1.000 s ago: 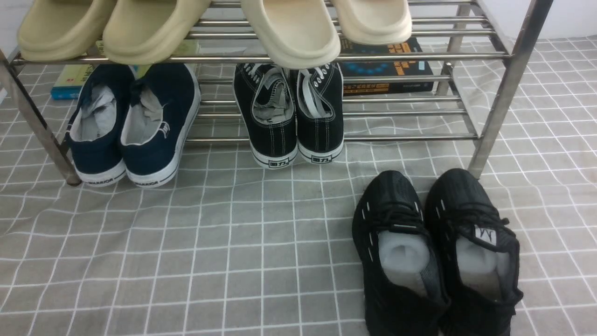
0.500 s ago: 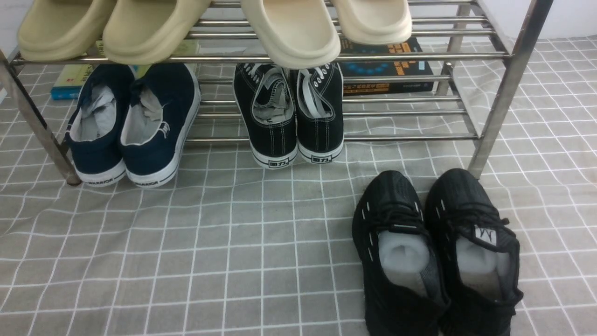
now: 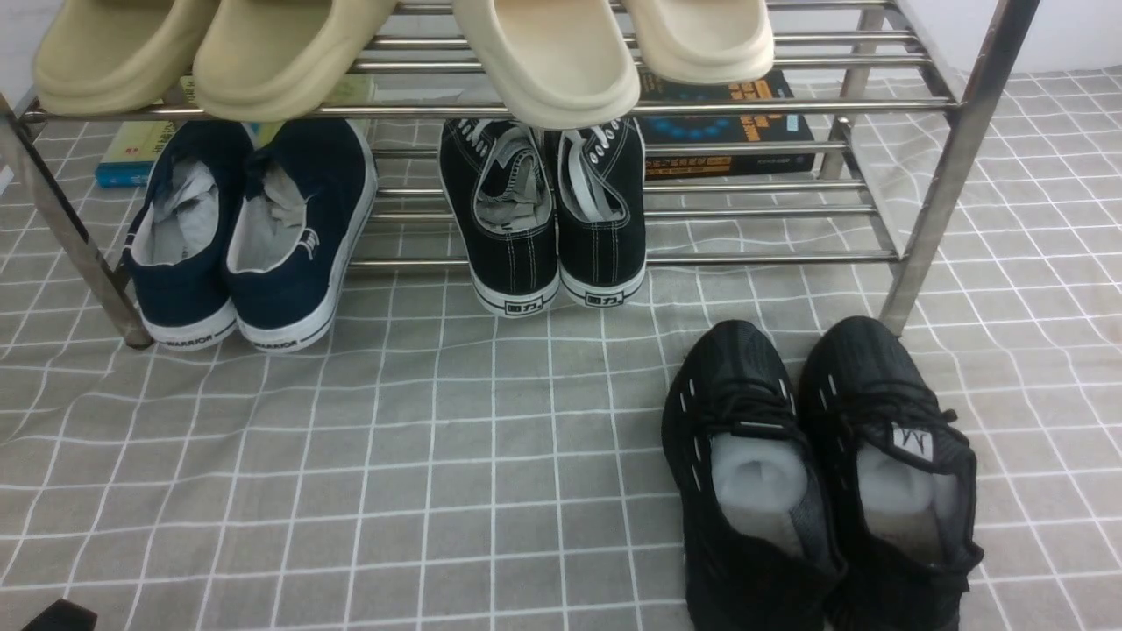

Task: Take the shoes off the shelf with your hand from the grey coffee tablecloth.
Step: 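Grasp the leftmost shoe on the bottom shelf of the shoe rack with the left gripper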

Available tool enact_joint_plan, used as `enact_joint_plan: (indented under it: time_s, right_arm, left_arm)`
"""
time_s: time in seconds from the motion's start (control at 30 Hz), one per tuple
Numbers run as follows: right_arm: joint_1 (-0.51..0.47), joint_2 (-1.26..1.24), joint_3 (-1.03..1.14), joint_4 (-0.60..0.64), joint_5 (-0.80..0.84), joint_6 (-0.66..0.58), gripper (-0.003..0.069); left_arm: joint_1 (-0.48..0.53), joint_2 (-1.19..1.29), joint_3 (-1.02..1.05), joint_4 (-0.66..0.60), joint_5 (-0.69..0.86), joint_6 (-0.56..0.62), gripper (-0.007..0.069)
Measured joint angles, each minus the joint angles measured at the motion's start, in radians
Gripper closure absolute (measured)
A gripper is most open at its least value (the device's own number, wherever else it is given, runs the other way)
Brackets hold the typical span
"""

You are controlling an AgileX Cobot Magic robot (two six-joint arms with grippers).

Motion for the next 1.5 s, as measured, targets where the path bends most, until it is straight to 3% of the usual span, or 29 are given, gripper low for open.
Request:
enact_joint_plan:
  time_s: [0.27, 0.37, 0.53, 0.8, 1.0, 1.33, 1.5]
  right_arm:
    - [0.000, 0.000, 0.000, 0.000, 0.000, 0.000, 0.0501]
    - [0.000, 0.000, 0.000, 0.000, 0.000, 0.000, 0.0496]
    - [0.000, 0.000, 0.000, 0.000, 0.000, 0.000, 0.0489]
    - [0.000, 0.000, 0.000, 0.000, 0.000, 0.000, 0.0480]
    - [0.000, 0.000, 0.000, 0.000, 0.000, 0.000, 0.0479]
    - [0.000, 0.000, 0.000, 0.000, 0.000, 0.000, 0.0461]
    - [0.000, 0.000, 0.000, 0.000, 0.000, 0.000, 0.0456]
  left_arm:
    - [0.000, 0.000, 0.004, -0.006, -0.085, -0.005, 0.0389]
    - [0.000, 0.000, -0.001, 0.011, -0.083, 0.036, 0.0445]
    - [0.000, 0.050, -0.149, 0.043, 0.009, 0.068, 0.0605]
    - [0.000, 0.502, -0.519, 0.097, 0.309, 0.136, 0.0613]
    - [0.000, 0.994, -0.806, 0.169, 0.372, 0.232, 0.0501]
    - [0.000, 1.451, -1.240, 0.256, 0.467, 0.230, 0.0118]
    - [0.000, 1.584, -1.299, 0.258, 0.442, 0.213, 0.0054]
